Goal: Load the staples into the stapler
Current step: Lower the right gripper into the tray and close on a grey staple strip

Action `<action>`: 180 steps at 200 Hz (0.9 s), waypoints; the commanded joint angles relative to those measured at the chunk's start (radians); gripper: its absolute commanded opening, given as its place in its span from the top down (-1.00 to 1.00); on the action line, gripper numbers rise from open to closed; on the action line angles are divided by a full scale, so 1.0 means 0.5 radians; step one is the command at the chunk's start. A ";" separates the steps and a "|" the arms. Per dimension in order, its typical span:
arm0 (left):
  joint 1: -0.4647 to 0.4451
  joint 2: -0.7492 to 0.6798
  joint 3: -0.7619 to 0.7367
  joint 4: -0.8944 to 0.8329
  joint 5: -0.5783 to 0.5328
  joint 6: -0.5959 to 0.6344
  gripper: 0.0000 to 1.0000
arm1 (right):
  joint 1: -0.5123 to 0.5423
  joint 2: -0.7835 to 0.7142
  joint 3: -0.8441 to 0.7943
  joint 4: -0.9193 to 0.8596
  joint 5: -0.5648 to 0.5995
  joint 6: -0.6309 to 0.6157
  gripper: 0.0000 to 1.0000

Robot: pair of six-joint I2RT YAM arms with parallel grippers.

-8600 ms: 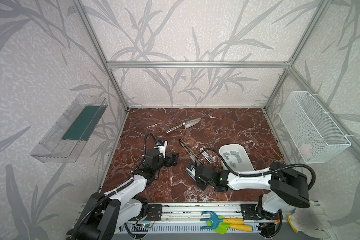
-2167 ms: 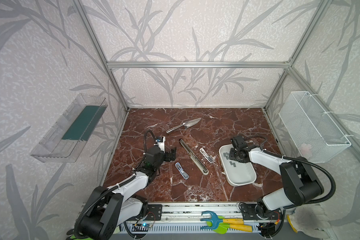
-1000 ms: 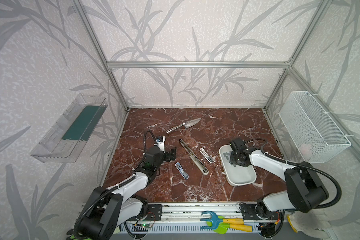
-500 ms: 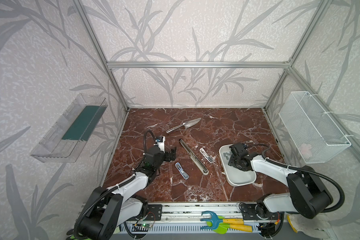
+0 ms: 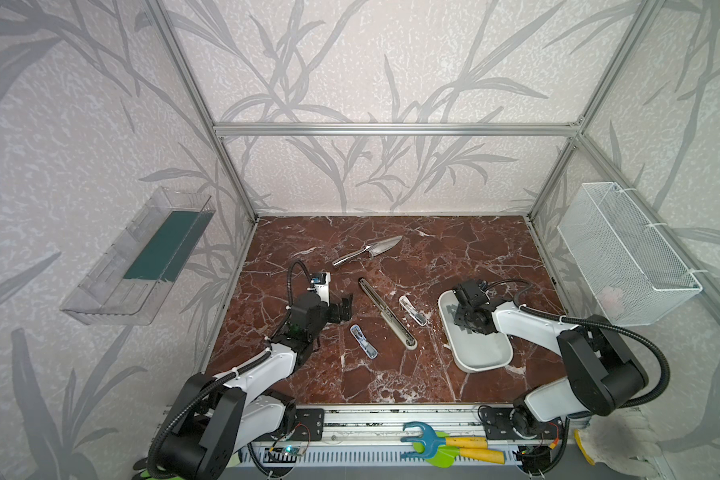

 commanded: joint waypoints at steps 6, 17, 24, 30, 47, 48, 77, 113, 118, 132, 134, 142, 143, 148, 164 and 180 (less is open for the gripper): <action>-0.002 -0.027 -0.026 0.049 0.011 0.013 -0.98 | 0.001 0.006 0.028 -0.149 0.069 -0.024 0.08; -0.002 -0.025 -0.025 0.048 0.011 0.010 -0.98 | -0.002 0.005 0.033 -0.153 0.083 -0.037 0.14; -0.003 -0.025 -0.026 0.048 0.015 0.012 -0.98 | -0.005 0.011 0.039 -0.158 0.092 -0.047 0.16; -0.002 -0.025 -0.026 0.049 0.014 0.012 -0.98 | -0.013 0.020 0.048 -0.164 0.090 -0.052 0.18; -0.002 -0.024 -0.025 0.048 0.016 0.013 -0.98 | -0.017 0.055 0.065 -0.171 0.108 -0.059 0.23; -0.002 -0.025 -0.025 0.049 0.016 0.013 -0.98 | -0.017 0.056 0.065 -0.171 0.108 -0.059 0.24; -0.002 -0.028 -0.026 0.048 0.019 0.013 -0.98 | -0.037 0.108 0.086 -0.192 0.136 -0.069 0.25; -0.002 -0.028 -0.026 0.049 0.020 0.013 -0.98 | -0.059 0.101 0.083 -0.189 0.141 -0.083 0.37; -0.002 -0.028 -0.026 0.048 0.019 0.012 -0.98 | -0.060 0.098 0.083 -0.190 0.140 -0.084 0.38; -0.002 -0.030 -0.026 0.051 0.021 0.012 -0.98 | -0.060 0.100 0.083 -0.192 0.142 -0.092 0.44; -0.002 -0.031 -0.025 0.052 0.020 0.012 -0.98 | -0.062 0.100 0.084 -0.192 0.137 -0.095 0.45; -0.003 -0.030 -0.025 0.054 0.019 0.013 -0.98 | -0.065 0.105 0.089 -0.190 0.131 -0.098 0.49; -0.002 -0.029 -0.024 0.051 0.019 0.013 -0.98 | -0.064 0.106 0.089 -0.190 0.130 -0.100 0.50; -0.002 -0.028 -0.026 0.050 0.019 0.011 -0.98 | -0.063 0.109 0.089 -0.186 0.124 -0.102 0.52; -0.002 -0.028 -0.024 0.051 0.019 0.013 -0.98 | -0.063 0.116 0.094 -0.184 0.115 -0.108 0.60; -0.002 -0.029 -0.026 0.051 0.019 0.012 -0.98 | -0.065 0.106 0.086 -0.182 0.098 -0.105 0.63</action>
